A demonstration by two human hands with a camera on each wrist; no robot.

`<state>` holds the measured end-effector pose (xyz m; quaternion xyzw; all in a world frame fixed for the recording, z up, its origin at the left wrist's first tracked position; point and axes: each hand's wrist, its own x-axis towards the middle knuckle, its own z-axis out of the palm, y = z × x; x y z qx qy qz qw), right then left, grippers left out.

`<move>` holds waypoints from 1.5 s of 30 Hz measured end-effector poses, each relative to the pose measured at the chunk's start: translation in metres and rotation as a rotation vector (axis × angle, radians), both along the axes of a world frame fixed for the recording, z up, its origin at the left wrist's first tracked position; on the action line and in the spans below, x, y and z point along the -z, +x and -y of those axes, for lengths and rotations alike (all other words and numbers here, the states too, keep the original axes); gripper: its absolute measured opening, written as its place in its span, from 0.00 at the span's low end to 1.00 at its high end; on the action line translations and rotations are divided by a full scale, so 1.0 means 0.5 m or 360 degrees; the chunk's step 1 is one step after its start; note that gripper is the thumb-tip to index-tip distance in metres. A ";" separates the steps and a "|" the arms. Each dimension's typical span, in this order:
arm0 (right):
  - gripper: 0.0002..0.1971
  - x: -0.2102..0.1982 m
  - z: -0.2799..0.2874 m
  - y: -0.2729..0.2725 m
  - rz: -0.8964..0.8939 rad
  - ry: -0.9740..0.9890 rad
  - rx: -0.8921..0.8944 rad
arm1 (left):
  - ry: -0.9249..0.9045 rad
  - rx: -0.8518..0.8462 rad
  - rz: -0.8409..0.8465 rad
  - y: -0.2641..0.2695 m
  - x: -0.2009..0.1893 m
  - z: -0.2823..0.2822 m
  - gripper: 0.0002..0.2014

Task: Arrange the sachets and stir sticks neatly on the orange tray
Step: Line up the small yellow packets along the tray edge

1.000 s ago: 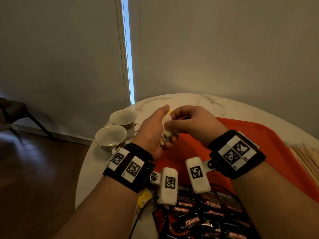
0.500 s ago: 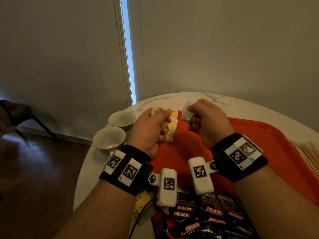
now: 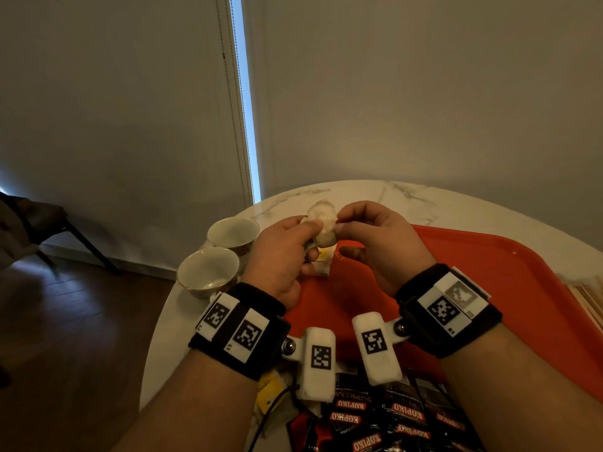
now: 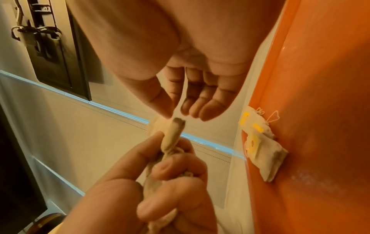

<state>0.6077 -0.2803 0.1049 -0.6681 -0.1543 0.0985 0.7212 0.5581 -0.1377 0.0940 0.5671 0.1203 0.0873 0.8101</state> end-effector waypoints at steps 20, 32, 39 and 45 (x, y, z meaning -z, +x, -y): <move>0.08 0.036 0.003 -0.010 -0.0563 -0.0634 -0.0068 | -0.0092 -0.0334 -0.0038 -0.003 -0.012 -0.013 0.04; 0.06 0.036 -0.002 -0.004 -0.0461 -0.0590 0.0081 | -0.0110 -0.0337 -0.0111 -0.006 -0.015 -0.016 0.03; 0.05 0.035 -0.002 -0.004 -0.0528 -0.0523 0.0045 | -0.0247 -0.0232 -0.0221 -0.007 -0.020 -0.014 0.05; 0.07 0.019 0.000 -0.010 -0.0399 -0.0418 0.0098 | -0.0321 -0.0081 -0.0179 -0.006 -0.007 -0.011 0.08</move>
